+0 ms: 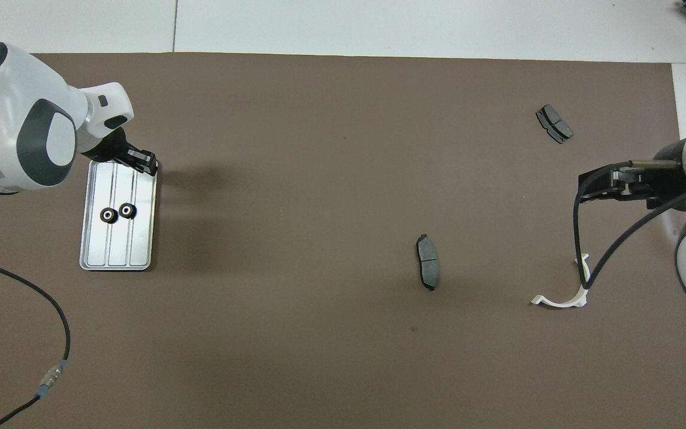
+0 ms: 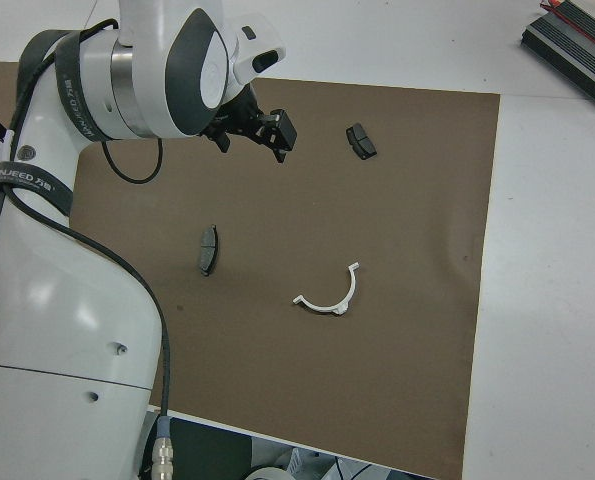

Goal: Place bearing gear from tray to pile
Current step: 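Carry the gear to mid-table and release it while the right gripper approaches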

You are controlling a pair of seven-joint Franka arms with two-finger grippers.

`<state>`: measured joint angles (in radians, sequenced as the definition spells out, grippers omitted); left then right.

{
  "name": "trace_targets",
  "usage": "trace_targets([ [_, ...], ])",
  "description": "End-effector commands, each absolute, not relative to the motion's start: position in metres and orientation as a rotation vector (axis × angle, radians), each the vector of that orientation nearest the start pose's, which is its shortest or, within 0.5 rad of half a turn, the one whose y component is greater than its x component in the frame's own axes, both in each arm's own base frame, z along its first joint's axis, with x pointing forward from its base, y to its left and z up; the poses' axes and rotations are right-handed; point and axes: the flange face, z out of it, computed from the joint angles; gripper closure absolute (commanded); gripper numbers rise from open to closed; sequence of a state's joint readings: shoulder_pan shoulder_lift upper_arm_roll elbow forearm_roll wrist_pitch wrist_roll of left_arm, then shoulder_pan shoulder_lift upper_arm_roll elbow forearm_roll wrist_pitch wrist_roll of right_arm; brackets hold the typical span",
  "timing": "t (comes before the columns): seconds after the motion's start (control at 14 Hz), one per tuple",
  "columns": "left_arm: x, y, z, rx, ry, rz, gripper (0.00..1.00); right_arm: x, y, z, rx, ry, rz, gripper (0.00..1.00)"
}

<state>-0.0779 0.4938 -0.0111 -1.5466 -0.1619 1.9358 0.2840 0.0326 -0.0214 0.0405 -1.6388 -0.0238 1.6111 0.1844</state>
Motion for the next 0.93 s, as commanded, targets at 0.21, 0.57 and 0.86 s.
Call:
trace_targets([
  [0.21, 0.632, -0.236, 0.382, -3.263, -0.026, 0.2, 0.89, 0.544, 0.036, 0.607, -3.148, 0.164, 0.018, 0.0],
  [0.57, 0.599, -0.321, 0.371, -3.247, -0.158, 0.176, 0.89, 0.545, 0.031, 0.607, -3.147, 0.171, 0.006, 0.0],
  [0.86, 0.575, -0.347, 0.331, -3.259, -0.134, 0.122, 0.89, 0.545, 0.032, 0.601, -3.146, 0.18, -0.002, 0.0],
])
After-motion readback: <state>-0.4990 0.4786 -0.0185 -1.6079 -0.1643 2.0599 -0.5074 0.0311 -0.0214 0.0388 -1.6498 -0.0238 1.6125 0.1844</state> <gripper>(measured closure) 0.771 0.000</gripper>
